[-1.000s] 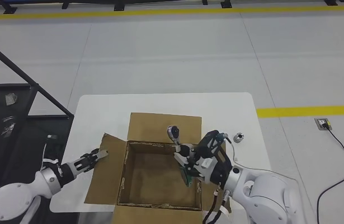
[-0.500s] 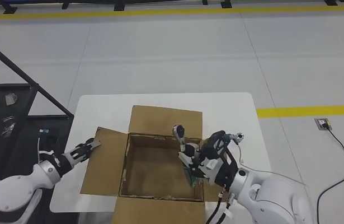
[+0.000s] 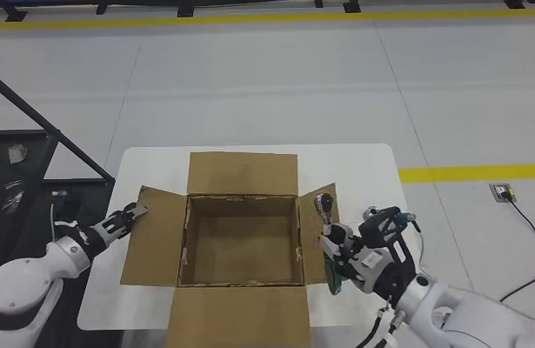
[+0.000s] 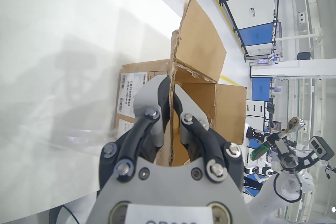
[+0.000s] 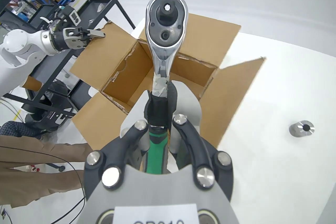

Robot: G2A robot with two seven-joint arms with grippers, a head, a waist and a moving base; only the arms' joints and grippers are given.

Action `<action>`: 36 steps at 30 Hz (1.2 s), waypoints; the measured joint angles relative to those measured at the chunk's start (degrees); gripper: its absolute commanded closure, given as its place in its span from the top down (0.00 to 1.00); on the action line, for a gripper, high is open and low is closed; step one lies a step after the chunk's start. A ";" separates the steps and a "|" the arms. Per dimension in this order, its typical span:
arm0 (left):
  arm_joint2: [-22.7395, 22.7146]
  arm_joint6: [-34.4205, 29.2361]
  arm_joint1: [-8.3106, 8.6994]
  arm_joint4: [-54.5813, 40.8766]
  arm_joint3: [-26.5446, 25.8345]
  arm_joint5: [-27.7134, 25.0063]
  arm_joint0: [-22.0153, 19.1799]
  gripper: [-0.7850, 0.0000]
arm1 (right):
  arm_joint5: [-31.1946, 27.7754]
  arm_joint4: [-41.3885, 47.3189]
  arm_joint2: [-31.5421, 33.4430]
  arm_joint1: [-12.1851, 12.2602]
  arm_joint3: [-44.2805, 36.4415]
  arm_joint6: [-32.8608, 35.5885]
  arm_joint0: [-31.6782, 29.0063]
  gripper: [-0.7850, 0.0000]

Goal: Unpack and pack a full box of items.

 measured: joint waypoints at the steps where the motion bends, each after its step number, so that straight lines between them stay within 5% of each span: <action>1: 0.19 -0.36 -0.05 0.14 0.52 0.21 -0.85 0.00 | 0.42 0.03 1.21 0.16 0.04 0.08 -0.42 0.00; 10: 2.61 -3.52 -0.26 5.24 5.57 2.31 -8.38 0.00 | 7.78 -7.99 5.24 1.30 1.59 7.20 -1.28 0.00; 12: 3.34 -4.21 -0.35 5.96 6.50 2.55 -9.67 0.55 | 8.55 -9.42 4.56 1.46 3.77 8.13 -0.17 0.00; 13: 3.70 -4.54 -0.41 6.33 7.03 2.58 -10.37 1.00 | 8.56 -9.80 4.09 1.56 5.54 8.61 0.68 0.00; 25: 2.83 -6.05 -0.88 2.92 9.45 1.74 -11.87 1.00 | 10.18 -16.59 -2.31 2.13 27.25 9.49 11.36 0.00; 36: 2.75 -6.01 -0.86 2.92 9.40 1.74 -11.79 1.00 | 10.42 -16.84 -6.30 1.92 46.70 0.66 17.34 0.00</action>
